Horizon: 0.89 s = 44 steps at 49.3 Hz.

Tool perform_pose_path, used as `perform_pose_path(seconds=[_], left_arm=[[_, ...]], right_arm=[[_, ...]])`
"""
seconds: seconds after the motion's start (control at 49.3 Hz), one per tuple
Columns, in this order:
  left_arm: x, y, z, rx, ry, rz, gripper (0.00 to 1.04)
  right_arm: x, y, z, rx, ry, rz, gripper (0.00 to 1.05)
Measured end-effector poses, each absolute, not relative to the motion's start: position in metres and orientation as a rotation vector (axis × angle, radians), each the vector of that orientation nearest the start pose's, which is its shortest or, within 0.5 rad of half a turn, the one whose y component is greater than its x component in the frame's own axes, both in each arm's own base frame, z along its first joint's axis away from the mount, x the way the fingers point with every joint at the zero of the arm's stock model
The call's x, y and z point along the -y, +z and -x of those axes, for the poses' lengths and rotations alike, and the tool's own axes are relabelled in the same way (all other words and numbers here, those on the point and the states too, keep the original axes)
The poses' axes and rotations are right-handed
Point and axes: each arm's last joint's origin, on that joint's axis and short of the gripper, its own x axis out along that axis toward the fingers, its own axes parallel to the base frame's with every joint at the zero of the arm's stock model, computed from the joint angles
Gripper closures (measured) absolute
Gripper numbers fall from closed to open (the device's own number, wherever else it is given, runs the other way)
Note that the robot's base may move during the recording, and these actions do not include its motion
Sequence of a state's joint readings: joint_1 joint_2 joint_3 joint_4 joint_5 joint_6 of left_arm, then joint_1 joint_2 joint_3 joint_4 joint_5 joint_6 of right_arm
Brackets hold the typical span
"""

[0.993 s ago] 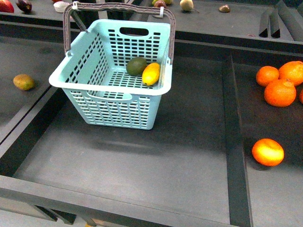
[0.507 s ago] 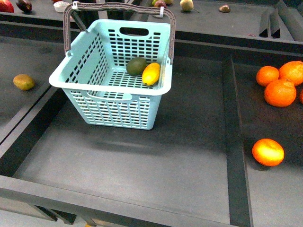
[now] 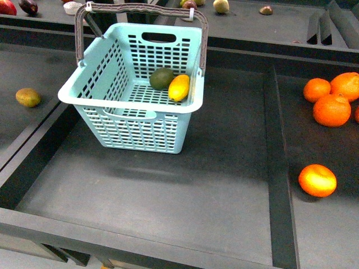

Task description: Pick mango and avocado into basket

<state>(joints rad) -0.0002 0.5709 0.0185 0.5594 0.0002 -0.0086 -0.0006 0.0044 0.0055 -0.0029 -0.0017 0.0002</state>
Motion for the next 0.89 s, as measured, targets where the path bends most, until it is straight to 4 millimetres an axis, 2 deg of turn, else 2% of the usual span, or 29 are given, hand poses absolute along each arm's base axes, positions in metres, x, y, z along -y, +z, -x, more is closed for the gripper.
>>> perform_pose_path(seconds=[0.345, 0.811, 0.892], left_arm=[[0.0, 0.173, -0.117, 0.022, 0.0, 0.008, 1.02], [0.0, 0.173, -0.108, 0.022, 0.0, 0.008, 1.02], [0.0, 0.168, -0.099, -0.008, -0.001, 0.007, 1.02]], right_arm=[[0.0, 0.165, -0.098, -0.002, 0.001, 0.0, 0.08], [0.0, 0.165, -0.098, -0.002, 0.001, 0.0, 0.08], [0.0, 0.165, -0.098, -0.002, 0.001, 0.0, 0.08]])
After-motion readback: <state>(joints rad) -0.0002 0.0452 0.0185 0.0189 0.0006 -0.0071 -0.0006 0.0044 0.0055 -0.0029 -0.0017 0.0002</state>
